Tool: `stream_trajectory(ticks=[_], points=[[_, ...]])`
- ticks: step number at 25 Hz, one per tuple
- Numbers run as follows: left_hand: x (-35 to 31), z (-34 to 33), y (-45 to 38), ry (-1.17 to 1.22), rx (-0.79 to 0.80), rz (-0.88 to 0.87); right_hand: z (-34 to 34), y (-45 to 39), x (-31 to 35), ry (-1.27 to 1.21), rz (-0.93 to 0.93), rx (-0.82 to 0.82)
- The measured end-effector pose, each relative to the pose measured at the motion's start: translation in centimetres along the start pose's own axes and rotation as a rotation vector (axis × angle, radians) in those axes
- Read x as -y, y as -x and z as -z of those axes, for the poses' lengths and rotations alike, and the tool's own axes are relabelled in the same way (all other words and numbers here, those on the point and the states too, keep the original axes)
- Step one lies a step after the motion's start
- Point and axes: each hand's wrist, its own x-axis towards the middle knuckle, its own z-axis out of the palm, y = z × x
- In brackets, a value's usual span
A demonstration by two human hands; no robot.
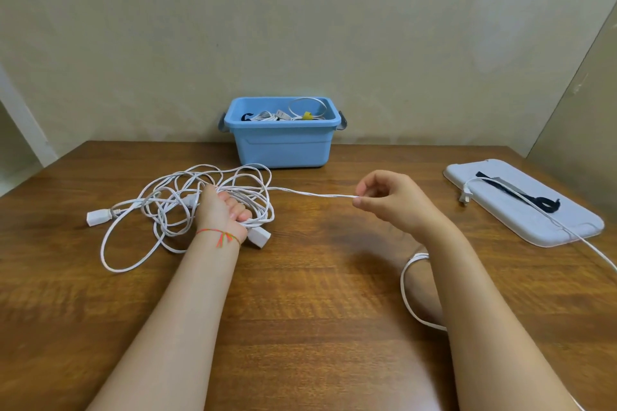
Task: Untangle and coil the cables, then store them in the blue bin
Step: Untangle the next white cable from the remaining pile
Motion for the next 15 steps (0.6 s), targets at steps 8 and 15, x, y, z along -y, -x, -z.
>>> stream_trajectory(ticks=[8, 15], points=[[0.2, -0.4, 0.4, -0.041, 0.090, 0.042, -0.4, -0.7, -1.0, 0.408, 0.018, -0.157], [1.0, -2.0, 2.4, -0.177, 0.174, -0.059, -3.1, 0.2, 1.2, 0.786, 0.023, -0.068]])
